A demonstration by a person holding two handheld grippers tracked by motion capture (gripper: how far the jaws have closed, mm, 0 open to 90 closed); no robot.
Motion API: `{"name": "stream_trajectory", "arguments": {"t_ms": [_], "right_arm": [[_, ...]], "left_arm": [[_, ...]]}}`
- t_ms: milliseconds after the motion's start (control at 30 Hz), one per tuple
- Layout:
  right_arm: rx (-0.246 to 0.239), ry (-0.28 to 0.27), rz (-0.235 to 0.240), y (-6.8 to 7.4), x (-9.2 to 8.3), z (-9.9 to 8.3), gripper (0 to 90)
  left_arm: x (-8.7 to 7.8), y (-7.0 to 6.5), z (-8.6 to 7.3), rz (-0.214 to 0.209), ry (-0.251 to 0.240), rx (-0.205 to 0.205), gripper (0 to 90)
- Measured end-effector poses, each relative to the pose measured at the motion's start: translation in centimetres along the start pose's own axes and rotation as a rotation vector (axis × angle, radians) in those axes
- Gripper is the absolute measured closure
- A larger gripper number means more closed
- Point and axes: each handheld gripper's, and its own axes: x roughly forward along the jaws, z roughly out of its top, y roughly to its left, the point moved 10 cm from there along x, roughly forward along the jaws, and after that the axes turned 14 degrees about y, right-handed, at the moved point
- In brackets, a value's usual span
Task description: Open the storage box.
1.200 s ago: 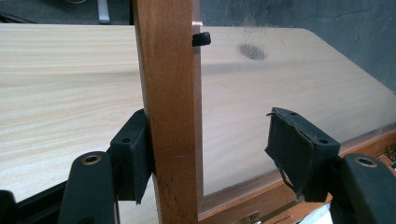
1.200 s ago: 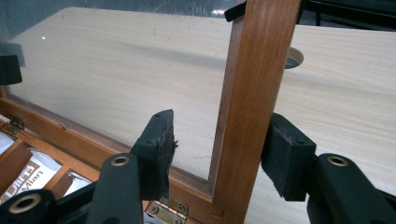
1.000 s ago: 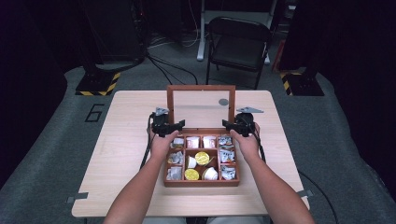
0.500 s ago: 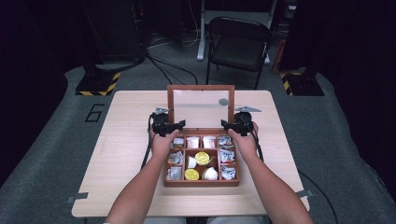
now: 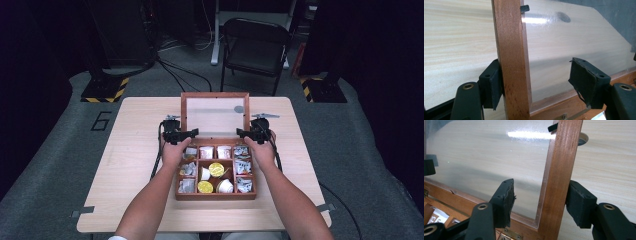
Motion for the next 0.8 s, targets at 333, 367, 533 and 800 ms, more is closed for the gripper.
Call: {"name": "stream_trajectory", "arguments": {"t_ms": [333,367,533,800], "right_arm": [[0.028,0.015,0.023,-0.18,0.33,-0.15,42.8],[0.031,0.016,0.023,-0.19,0.34,-0.14,42.9],[0.051,0.026,0.037,-0.28,0.53,-0.25,43.0],[0.074,0.040,0.052,-0.47,0.76,-0.32,43.5]], "left_arm": [[0.32,0.24,-0.10,-0.010,0.028,-0.026,30.2],[0.34,0.22,-0.10,-0.011,0.029,-0.033,30.2],[0.50,0.34,-0.12,-0.021,0.036,-0.032,30.1],[0.74,0.56,-0.21,-0.032,0.050,-0.040,30.0]]}}
